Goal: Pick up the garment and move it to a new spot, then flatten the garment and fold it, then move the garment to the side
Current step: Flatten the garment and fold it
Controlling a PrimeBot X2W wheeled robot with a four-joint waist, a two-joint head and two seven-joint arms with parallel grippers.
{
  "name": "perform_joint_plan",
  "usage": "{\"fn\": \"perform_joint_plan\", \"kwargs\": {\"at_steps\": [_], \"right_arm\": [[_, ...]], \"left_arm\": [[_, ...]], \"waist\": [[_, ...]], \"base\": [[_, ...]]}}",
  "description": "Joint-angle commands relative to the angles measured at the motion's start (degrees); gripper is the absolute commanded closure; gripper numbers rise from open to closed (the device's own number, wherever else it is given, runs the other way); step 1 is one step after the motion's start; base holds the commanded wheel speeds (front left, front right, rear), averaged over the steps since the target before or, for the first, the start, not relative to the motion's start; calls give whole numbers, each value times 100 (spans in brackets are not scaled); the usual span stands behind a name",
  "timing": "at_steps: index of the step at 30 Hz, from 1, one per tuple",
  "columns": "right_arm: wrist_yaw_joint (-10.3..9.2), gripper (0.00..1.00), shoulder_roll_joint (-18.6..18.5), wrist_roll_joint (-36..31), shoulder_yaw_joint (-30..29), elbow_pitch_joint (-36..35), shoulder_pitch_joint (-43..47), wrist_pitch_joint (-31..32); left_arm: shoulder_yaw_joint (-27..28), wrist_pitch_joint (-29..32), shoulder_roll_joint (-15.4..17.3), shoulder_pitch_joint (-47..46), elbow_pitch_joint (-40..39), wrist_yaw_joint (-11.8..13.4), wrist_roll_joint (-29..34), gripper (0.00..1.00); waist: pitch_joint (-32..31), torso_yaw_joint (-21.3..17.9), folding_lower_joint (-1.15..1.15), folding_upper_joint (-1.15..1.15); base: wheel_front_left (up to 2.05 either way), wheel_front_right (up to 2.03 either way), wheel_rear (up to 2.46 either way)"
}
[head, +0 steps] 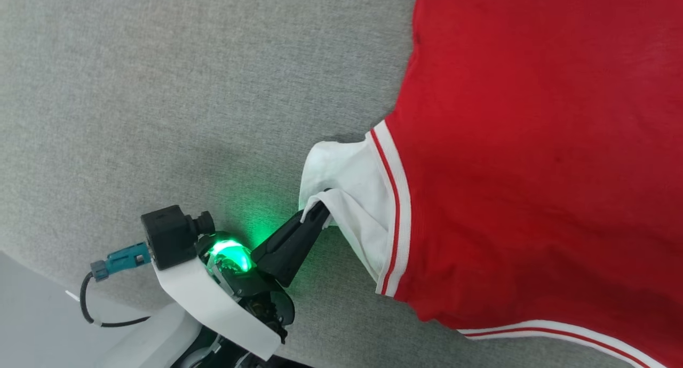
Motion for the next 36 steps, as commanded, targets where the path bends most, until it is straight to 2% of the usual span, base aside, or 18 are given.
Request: {"fn": "perform_joint_plan", "kwargs": {"at_steps": [1, 4, 5, 6, 7, 14, 21, 26, 29, 33, 36], "right_arm": [[3, 0, 130, -4, 19, 205, 110, 148], [9, 1, 327, 79, 171, 434, 219, 523], [10, 51, 357, 127, 200, 428, 234, 559], [10, 95, 380, 186, 235, 399, 251, 562], [17, 100, 376, 221, 236, 374, 251, 521], [14, 100, 157, 523, 35, 67, 244, -25], [2, 100, -324, 1314, 297, -793, 1097, -82], [2, 100, -863, 2119, 200, -1889, 2434, -89], [2, 100, -1038, 2484, 17, -2595, 3585, -101], [2, 100, -948, 2792, -406, -3516, 5175, -102], [3, 100, -690, 2737, -745, -4113, 6337, -93]], "left_arm": [[22, -1, -16, -106, 135, 20, 74, 100], [65, 0, -92, -133, 187, 20, 93, 100], [49, 1, -114, -143, 190, 20, 80, 100], [42, 1, -132, -149, 188, 20, 74, 100], [49, 1, -141, -155, 192, 20, 85, 100], [253, 0, -113, -54, 224, 19, 88, 100], [537, -1, 7, 310, 250, 20, 51, 100], [739, -2, 122, 621, 259, 19, -6, 100], [850, -2, 185, 826, 299, 19, -51, 100], [1065, -3, 272, 1091, 337, 19, -55, 100], [1187, -2, 273, 1248, 348, 19, -83, 100]], "waist": [[112, 82, 0, 0], [177, 56, 0, 0], [188, 46, 0, 0], [196, 33, 0, 0], [200, 17, 0, 0], [-24, -172, 0, 0], [-469, -511, 0, 0], [-886, -785, 0, 0], [-1148, -936, 0, 0], [-1391, -1147, 0, 0], [-1523, -1248, 0, 0]], "base": [[0, 0, 0], [0, 0, 0], [0, 0, 0], [0, 0, 0], [0, 0, 0], [0, 0, 0], [0, 0, 0], [0, 0, 0], [0, 0, 0], [0, 0, 0], [0, 0, 0]]}}
